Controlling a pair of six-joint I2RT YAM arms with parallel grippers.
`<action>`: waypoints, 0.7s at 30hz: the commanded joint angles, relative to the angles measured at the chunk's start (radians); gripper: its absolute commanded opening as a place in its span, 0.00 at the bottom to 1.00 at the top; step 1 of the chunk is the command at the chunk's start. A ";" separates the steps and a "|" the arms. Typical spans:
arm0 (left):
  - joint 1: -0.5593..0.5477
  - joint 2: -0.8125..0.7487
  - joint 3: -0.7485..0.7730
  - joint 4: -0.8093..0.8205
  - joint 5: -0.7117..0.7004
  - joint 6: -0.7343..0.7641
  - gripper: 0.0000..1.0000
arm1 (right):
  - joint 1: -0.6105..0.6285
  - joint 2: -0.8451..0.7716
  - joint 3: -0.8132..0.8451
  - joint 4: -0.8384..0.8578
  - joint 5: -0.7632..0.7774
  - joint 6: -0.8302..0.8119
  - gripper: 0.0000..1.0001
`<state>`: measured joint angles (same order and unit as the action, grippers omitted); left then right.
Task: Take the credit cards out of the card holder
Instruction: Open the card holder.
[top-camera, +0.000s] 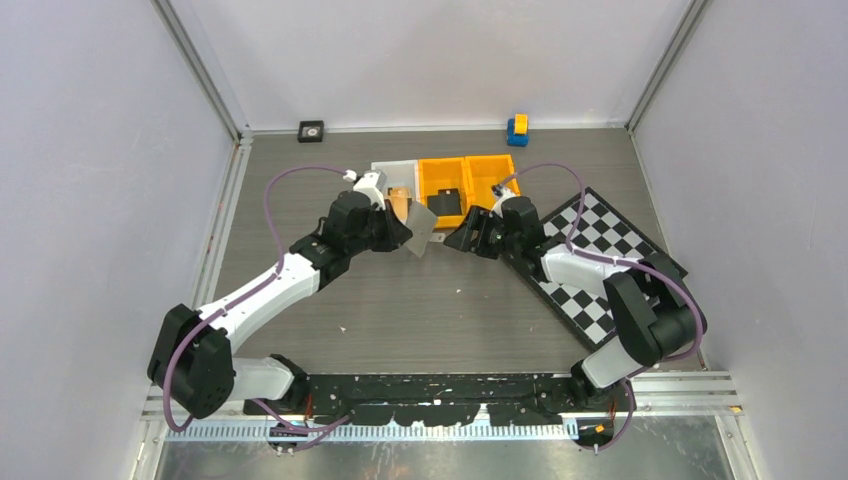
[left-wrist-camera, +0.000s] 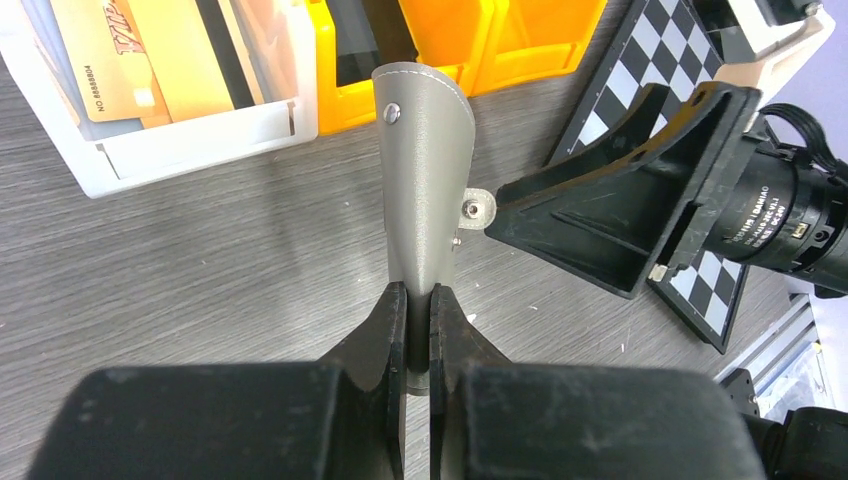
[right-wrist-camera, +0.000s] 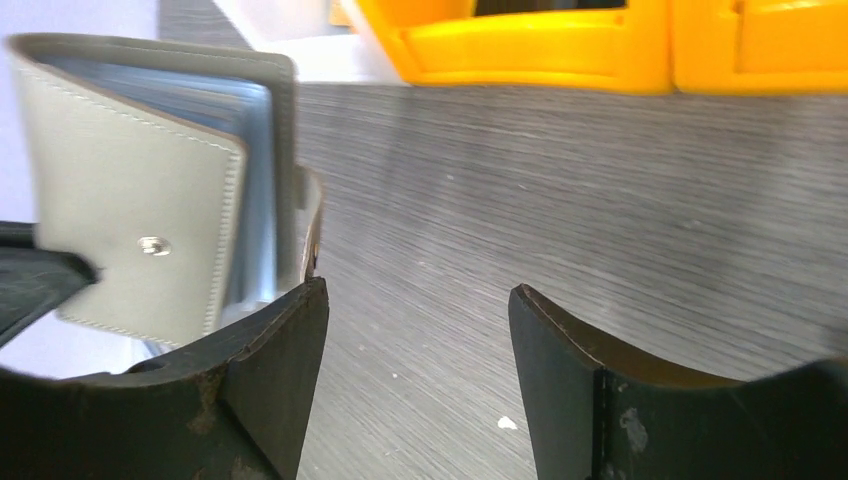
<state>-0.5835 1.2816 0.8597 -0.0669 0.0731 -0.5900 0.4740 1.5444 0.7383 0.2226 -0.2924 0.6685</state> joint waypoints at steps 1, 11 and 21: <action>0.014 -0.013 0.025 0.040 0.018 -0.016 0.00 | -0.006 -0.046 -0.028 0.226 -0.096 0.055 0.71; 0.030 -0.005 0.013 0.062 0.052 -0.039 0.00 | -0.014 -0.057 -0.060 0.297 -0.121 0.080 0.80; 0.033 0.017 0.001 0.137 0.144 -0.058 0.01 | -0.014 0.042 -0.013 0.293 -0.151 0.075 0.58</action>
<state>-0.5575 1.2980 0.8597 -0.0505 0.1421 -0.6281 0.4625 1.5642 0.6888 0.4637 -0.4286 0.7479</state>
